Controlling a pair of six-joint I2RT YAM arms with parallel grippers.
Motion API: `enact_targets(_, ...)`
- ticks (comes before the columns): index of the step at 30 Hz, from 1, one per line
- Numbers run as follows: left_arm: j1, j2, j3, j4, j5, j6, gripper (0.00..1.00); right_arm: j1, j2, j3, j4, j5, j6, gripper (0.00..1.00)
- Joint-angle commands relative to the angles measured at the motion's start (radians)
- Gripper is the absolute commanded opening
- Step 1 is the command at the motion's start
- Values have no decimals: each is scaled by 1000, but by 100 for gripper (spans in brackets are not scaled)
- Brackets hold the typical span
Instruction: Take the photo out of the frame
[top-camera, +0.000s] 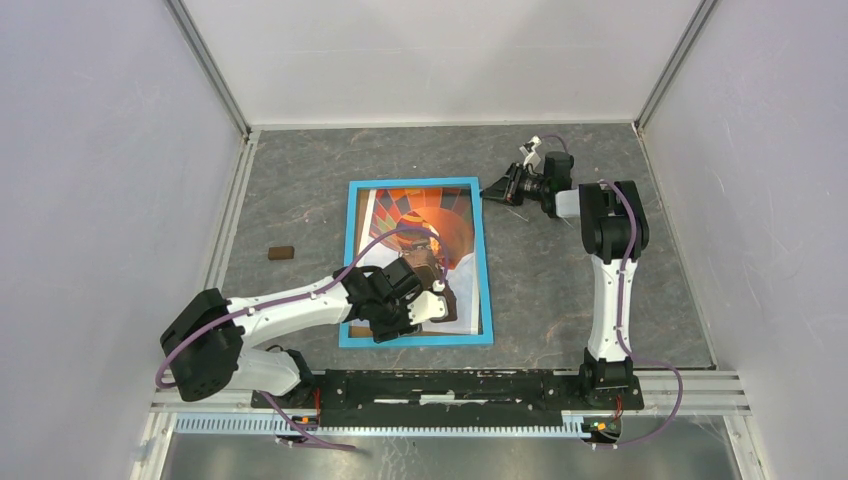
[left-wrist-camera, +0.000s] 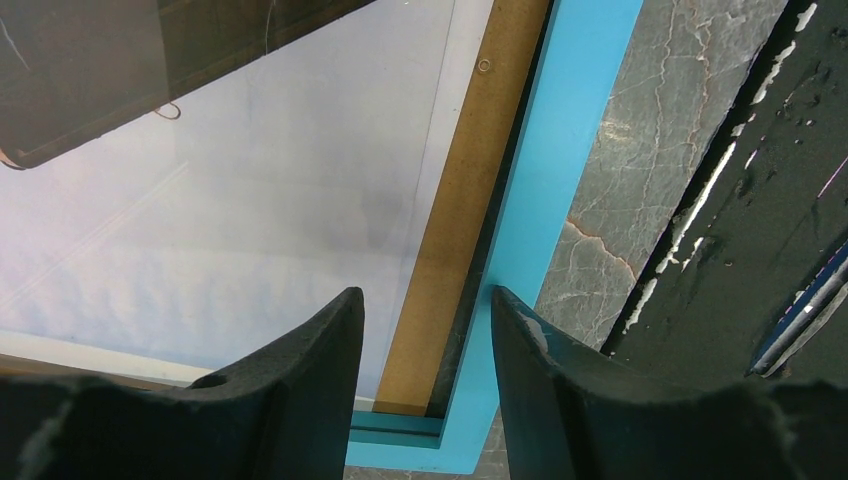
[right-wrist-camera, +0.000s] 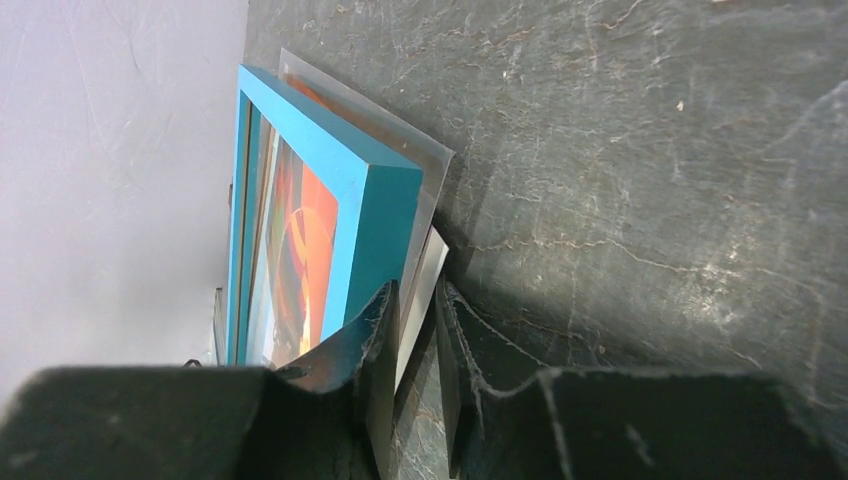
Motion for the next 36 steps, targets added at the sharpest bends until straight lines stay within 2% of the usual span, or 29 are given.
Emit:
enact_targets(1, 12, 78, -62, 130, -90, 29, 56, 33, 26, -7, -2, 7, -10, 24)
enact_targets(6, 20, 72, -59, 127, -92, 28, 56, 36, 13, 31, -150, 60, -130, 1)
enact_targets(11, 29, 69, -63, 128, -92, 22, 56, 34, -57, 33, -213, 90, -229, 0)
enact_targets(17, 43, 71, -57, 132, -86, 18, 56, 50, -216, 2, -326, 308, -468, 0)
enact_targets(20, 50, 74, -57, 135, -86, 19, 56, 65, -244, 20, -375, 351, -558, 0)
enact_targets(29, 66, 85, -55, 146, -80, 20, 56, 80, -227, 65, -457, 381, -628, 0)
enact_targets(30, 67, 86, -55, 147, -80, 19, 56, 80, -214, 80, -469, 380, -619, 2)
enact_targets(34, 67, 93, -56, 153, -75, 18, 57, 70, -156, 114, -455, 296, -535, 29)
enact_targets(36, 69, 95, -57, 154, -74, 20, 57, 64, -125, 122, -430, 252, -486, 34)
